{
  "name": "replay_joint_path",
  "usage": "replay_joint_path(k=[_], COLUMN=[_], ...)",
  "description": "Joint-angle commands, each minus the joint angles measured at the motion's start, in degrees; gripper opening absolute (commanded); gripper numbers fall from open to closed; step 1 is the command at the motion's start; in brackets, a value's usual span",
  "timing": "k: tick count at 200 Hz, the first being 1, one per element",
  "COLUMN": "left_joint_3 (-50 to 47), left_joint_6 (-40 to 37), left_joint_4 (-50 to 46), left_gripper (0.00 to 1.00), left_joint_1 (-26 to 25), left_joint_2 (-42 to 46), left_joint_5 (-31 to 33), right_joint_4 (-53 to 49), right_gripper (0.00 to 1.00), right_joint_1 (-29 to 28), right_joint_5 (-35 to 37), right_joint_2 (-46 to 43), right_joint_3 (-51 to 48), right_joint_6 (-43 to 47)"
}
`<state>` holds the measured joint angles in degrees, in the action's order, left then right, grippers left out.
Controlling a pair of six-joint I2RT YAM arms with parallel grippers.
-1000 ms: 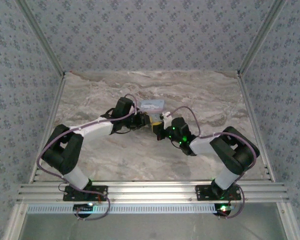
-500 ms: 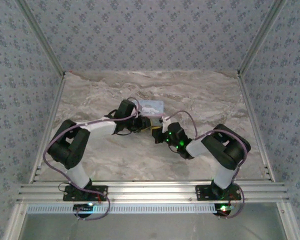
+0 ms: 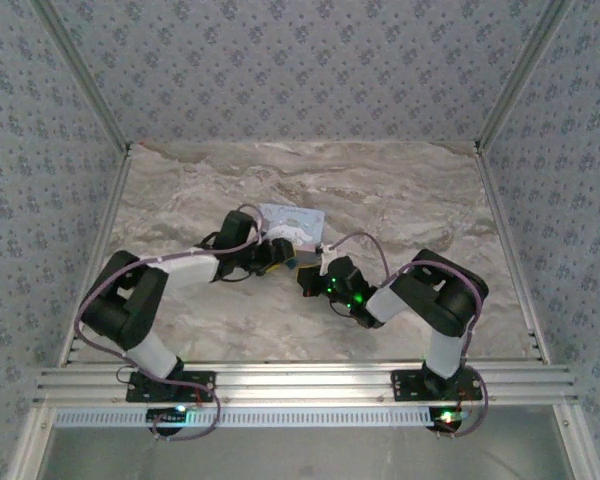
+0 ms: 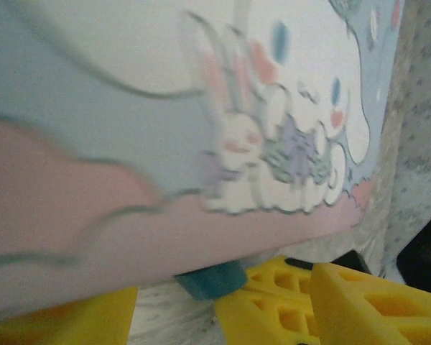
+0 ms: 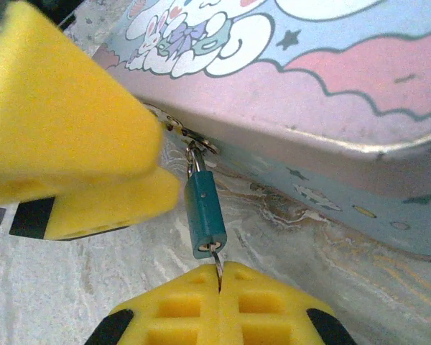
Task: Unlock the padlock with the key
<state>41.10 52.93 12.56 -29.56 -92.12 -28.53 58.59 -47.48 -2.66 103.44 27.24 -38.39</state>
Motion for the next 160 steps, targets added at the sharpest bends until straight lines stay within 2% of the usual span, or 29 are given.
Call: replay_joint_path(k=[1,54,82,111,160], left_joint_3=[-4.0,-11.8,-12.7,-12.6,-11.9], left_joint_6=[6.2,16.0,18.4,20.4,20.6], left_joint_4=[11.8,25.7,28.3,31.5,31.7], left_gripper=[0.65,0.59,0.54,0.46,0.42], left_joint_1=[0.8,0.6,-0.2,-1.1,-2.2], left_joint_2=[1.4,1.2,-0.4,-2.8,-4.5], left_joint_5=[-0.6,-0.2,-0.2,-0.8,-0.2], right_joint_4=[1.7,0.3,0.2,0.3,1.2], right_gripper=[0.0,0.0,0.0,0.0,0.0], right_joint_1=[-0.4,-1.2,-1.3,-1.3,-1.2], right_joint_5=[-1.1,-2.8,-3.2,-3.5,-3.6], right_joint_2=[0.2,0.2,0.3,0.3,0.2], right_joint_3=[0.4,1.5,2.1,2.5,2.8], right_joint_6=[-5.4,-10.9,-12.5,-14.0,-16.9])
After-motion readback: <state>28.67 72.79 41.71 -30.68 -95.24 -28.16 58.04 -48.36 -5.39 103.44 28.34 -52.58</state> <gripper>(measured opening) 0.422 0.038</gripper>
